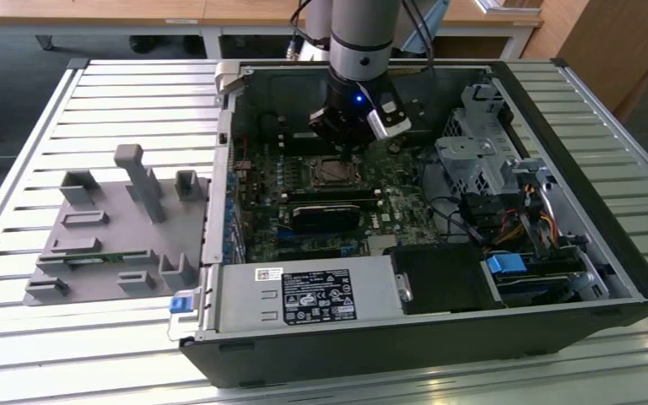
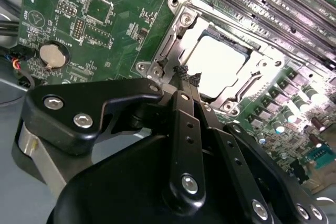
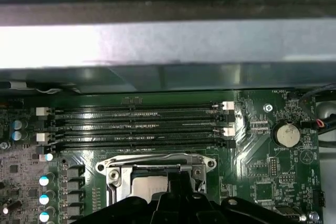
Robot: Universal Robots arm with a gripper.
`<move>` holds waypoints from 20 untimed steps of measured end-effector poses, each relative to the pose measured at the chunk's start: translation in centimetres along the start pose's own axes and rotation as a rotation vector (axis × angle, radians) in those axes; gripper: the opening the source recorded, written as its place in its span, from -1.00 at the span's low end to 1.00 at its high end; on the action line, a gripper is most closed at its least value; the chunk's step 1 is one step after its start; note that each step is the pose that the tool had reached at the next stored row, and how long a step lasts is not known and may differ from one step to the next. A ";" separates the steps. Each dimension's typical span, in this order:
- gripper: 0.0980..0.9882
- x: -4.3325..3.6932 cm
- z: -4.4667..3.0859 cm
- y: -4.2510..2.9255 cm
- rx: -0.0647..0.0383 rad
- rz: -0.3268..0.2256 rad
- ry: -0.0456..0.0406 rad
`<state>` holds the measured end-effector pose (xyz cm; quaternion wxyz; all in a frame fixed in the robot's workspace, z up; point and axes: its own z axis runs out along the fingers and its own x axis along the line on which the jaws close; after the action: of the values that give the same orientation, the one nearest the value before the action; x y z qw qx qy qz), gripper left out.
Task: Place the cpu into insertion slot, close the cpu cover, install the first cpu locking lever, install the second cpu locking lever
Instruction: 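Install the second cpu locking lever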
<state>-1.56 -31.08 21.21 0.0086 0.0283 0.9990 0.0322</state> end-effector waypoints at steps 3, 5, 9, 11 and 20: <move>-0.98 -0.01 -0.63 0.04 0.000 0.000 0.0001; -0.98 -0.02 -1.19 0.08 0.000 0.000 0.0001; -0.98 -0.03 -1.81 0.10 0.000 0.000 0.0001; -0.98 -0.05 -1.82 -0.12 0.000 0.000 0.0000; -0.98 -0.13 -1.89 -1.62 0.002 0.000 -0.0001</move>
<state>-1.56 -32.82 22.99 0.0086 0.0283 0.9991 0.0312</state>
